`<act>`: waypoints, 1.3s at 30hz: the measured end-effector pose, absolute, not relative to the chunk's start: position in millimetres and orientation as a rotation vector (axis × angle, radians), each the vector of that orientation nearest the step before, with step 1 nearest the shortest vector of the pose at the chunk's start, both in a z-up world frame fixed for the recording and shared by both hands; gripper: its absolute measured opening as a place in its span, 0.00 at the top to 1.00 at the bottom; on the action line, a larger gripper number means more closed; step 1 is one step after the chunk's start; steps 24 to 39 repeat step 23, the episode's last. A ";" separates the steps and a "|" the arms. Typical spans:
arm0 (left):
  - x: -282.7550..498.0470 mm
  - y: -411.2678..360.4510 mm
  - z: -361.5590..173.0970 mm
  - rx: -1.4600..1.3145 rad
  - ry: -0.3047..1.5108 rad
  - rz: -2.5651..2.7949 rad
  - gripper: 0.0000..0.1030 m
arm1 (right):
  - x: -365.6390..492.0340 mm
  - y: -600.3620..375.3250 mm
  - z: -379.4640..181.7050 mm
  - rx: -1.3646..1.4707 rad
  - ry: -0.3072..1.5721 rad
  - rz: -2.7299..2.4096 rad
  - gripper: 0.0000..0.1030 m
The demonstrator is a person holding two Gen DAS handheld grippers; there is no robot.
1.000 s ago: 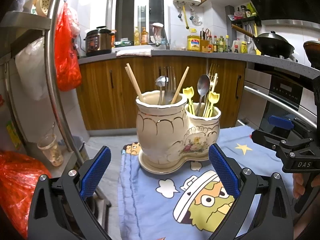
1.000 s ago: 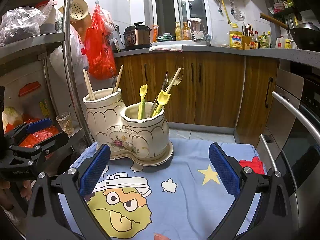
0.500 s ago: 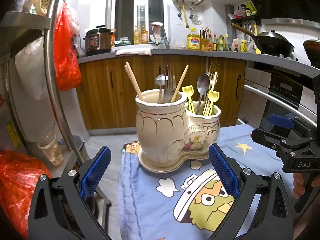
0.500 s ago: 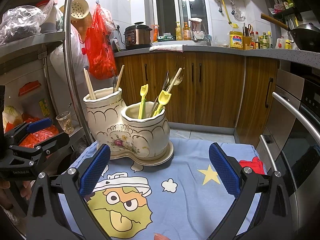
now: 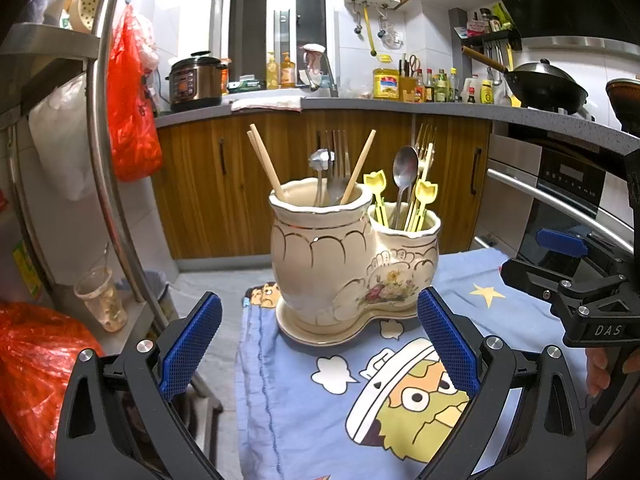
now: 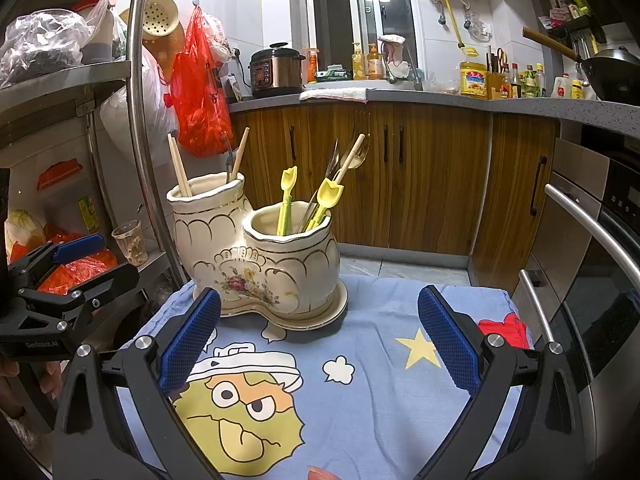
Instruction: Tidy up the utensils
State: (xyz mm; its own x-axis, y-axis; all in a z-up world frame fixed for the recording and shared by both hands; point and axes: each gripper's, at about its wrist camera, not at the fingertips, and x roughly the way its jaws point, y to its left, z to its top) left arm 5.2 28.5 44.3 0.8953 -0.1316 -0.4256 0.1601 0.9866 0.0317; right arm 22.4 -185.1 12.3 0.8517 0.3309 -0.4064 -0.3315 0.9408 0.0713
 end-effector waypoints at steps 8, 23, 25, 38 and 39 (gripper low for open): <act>4.7 28.3 44.6 0.065 0.433 -0.152 0.06 | 22.9 -184.9 10.7 -0.006 0.429 0.350 0.05; 7.9 29.5 43.7 0.064 0.446 -0.141 0.05 | 26.2 -188.1 7.6 -0.013 0.441 0.352 0.05; 7.9 29.5 43.7 0.064 0.446 -0.141 0.05 | 26.2 -188.1 7.6 -0.013 0.441 0.352 0.05; 7.9 29.5 43.7 0.064 0.446 -0.141 0.05 | 26.2 -188.1 7.6 -0.013 0.441 0.352 0.05; 7.9 29.5 43.7 0.064 0.446 -0.141 0.05 | 26.2 -188.1 7.6 -0.013 0.441 0.352 0.05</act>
